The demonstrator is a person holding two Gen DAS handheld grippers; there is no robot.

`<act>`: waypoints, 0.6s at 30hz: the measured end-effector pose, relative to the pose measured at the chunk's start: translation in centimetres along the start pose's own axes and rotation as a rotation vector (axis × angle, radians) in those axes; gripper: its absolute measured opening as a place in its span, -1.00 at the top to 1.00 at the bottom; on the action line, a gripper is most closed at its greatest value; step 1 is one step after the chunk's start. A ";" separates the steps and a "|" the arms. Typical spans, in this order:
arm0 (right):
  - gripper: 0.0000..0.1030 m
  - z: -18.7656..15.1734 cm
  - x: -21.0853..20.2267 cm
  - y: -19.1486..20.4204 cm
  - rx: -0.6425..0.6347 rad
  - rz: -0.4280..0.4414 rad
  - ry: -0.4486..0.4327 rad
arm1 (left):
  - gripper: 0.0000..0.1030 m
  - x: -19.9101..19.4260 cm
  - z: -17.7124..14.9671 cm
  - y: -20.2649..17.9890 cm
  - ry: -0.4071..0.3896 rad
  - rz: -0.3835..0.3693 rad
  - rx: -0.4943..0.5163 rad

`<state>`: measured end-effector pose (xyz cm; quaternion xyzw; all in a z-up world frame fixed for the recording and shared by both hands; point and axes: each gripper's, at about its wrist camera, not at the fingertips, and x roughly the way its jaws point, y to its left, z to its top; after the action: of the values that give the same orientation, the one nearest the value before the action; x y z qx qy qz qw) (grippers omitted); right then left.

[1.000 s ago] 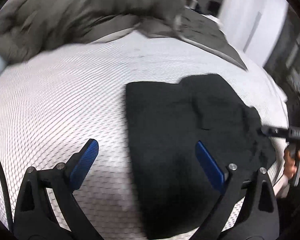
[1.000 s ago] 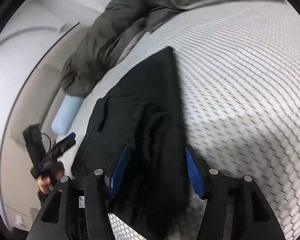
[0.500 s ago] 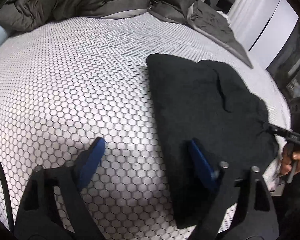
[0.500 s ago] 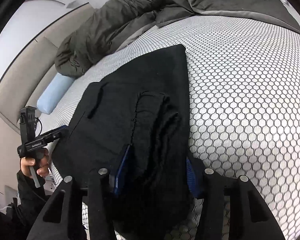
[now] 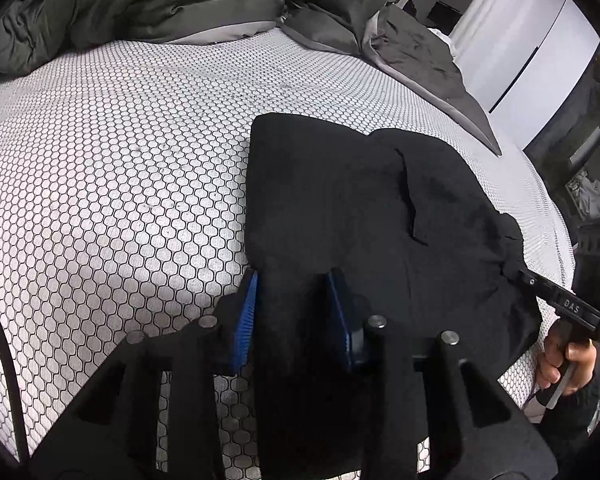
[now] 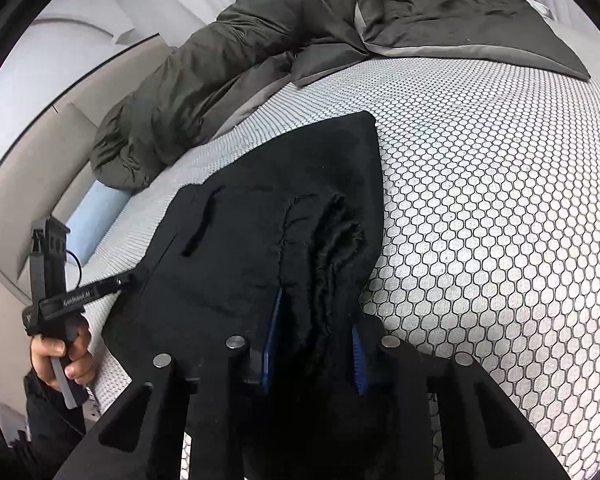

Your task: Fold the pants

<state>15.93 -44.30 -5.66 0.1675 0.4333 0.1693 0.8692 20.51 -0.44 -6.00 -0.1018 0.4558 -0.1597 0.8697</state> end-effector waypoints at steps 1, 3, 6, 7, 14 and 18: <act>0.34 0.0 0.1 0.1 -0.011 -0.011 0.002 | 0.40 0.0 0.0 -0.3 -0.011 0.011 0.012; 0.02 -0.1 -0.2 0.1 -0.014 -0.033 0.002 | 0.29 -0.6 -0.5 -1.1 -0.031 0.069 0.055; 0.00 -0.5 -1.8 0.1 -0.028 -0.067 -0.031 | -0.07 -1.7 -1.7 -1.9 -0.055 0.138 0.099; -0.02 -0.7 -2.6 0.4 -0.043 -0.077 -0.052 | -0.24 -2.2 -2.2 -2.3 -0.068 0.156 0.109; -0.55 -2.7 -4.9 3.2 -0.145 -0.050 -0.101 | -0.58 -4.4 -5.5 -5.2 -0.116 0.161 0.255; -0.56 -3.5 -2.8 3.5 -0.204 -0.146 -0.023 | -0.61 -3.7 -6.2 -6.0 -0.098 0.169 0.275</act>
<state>11.03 -41.92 -4.17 0.0484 0.4148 0.1470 0.8967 12.29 -4.85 -4.76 0.0490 0.3935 -0.1417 0.9070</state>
